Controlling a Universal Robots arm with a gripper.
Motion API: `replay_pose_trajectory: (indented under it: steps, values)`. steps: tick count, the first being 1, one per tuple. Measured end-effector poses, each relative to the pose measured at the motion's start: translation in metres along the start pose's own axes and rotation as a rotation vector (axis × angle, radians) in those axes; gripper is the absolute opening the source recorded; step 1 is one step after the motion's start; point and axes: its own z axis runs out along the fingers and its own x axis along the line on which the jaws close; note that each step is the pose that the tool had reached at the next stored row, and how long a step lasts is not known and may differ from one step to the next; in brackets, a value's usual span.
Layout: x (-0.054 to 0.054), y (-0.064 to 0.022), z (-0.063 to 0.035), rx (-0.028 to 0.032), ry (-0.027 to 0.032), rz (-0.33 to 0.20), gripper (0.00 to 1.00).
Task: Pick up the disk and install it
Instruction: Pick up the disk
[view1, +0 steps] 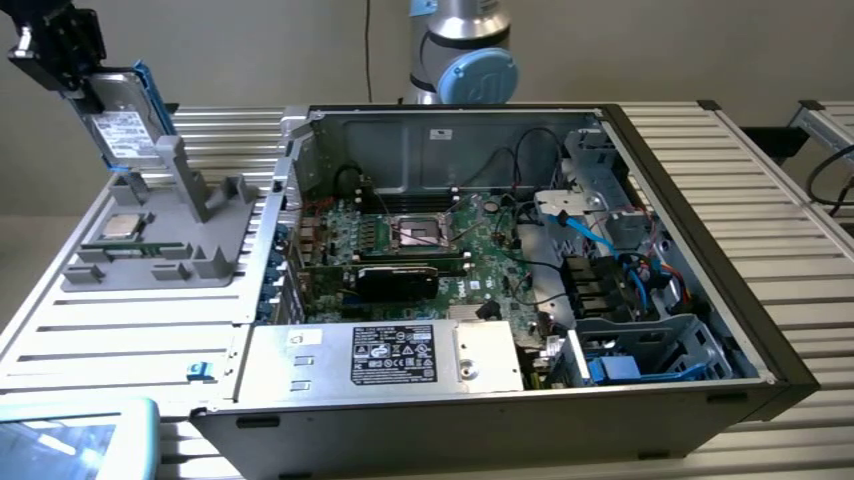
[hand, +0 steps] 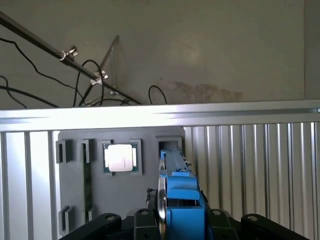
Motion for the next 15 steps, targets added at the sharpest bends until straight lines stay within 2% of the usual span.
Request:
replay_pose_trajectory:
  steps: [8,15]
  values:
    - [0.000,0.0000,-0.0277,0.0066,-0.0003,0.000,0.37]
    - [-0.001,-0.0015,-0.0546,0.0088,0.0000,0.000,0.37]
